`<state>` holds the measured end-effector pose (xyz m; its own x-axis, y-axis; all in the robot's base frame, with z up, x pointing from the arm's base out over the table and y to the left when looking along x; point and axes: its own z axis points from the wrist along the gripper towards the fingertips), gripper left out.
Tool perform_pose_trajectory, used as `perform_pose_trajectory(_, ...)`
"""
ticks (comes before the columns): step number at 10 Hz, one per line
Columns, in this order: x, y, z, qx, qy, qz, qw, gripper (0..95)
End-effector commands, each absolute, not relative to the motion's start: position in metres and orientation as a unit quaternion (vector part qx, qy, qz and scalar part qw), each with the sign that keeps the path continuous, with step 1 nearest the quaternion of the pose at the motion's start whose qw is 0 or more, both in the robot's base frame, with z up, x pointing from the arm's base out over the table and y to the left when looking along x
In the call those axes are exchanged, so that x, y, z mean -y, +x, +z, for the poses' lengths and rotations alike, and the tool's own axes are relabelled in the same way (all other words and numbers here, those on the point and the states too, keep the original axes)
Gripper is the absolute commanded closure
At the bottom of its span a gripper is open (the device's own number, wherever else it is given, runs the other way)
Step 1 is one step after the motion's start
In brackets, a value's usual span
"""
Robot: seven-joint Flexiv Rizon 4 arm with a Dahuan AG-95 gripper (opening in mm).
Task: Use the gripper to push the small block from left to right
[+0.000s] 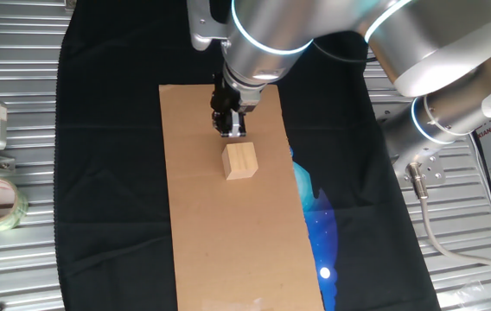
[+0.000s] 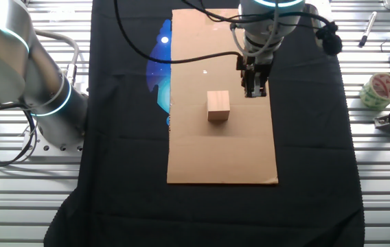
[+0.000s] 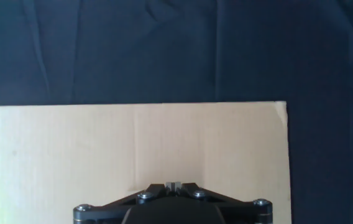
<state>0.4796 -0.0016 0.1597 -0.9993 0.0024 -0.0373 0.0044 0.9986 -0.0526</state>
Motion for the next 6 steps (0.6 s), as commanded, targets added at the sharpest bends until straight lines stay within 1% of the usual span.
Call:
perform_pose_trajectory(1,0.003,0.478,0.153,-0.999,0.0,-0.027,0.022,95.0)
perform_pose_trajectory(6,0.005,0.474,0.141,-0.999,0.002,-0.026,0.033,95.0)
